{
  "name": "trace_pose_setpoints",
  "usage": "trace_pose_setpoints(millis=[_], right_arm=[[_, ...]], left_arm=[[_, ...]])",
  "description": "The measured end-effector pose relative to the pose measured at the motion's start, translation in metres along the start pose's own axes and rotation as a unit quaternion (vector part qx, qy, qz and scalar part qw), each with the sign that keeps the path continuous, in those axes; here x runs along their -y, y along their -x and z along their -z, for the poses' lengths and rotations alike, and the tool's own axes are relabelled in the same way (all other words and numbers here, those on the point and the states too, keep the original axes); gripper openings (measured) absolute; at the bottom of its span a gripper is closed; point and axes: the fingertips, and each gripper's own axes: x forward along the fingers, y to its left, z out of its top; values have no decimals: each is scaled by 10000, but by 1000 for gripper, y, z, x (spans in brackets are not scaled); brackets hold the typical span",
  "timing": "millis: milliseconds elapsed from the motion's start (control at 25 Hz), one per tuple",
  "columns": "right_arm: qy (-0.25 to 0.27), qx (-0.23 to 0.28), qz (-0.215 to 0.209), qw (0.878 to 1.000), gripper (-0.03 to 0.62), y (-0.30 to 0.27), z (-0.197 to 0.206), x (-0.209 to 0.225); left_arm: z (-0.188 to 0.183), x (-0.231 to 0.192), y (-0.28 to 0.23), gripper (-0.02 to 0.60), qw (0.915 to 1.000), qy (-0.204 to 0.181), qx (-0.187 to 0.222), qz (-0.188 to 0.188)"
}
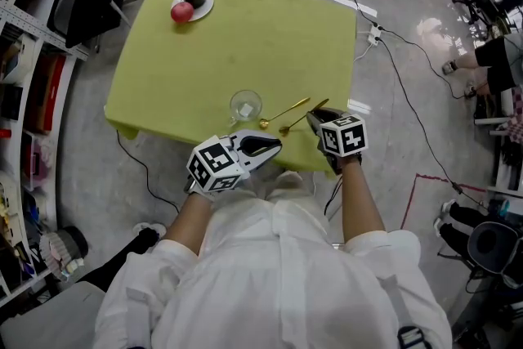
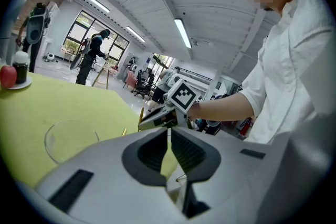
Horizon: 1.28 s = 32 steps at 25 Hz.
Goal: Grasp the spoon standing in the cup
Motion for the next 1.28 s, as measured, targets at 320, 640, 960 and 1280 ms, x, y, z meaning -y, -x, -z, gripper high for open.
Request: trace_pose_setpoints(millis=[320,640,960,1280], right_arm=[[188,-233,222,9993,100,-3,11,9],[365,-499,378,9974,109,-5,17,12],[655,-837,472,9932,110,-4,21,18],[511,-720,450,9951,109,3,16,21]], left_arm=[[1,0,-3,25,10000,4,-21,4],[0,-1,-4,25,10000,8,-24,20],[-1,-3,-5,25,10000,16,-15,20],[-2,-4,-6,25,10000,37,0,30]])
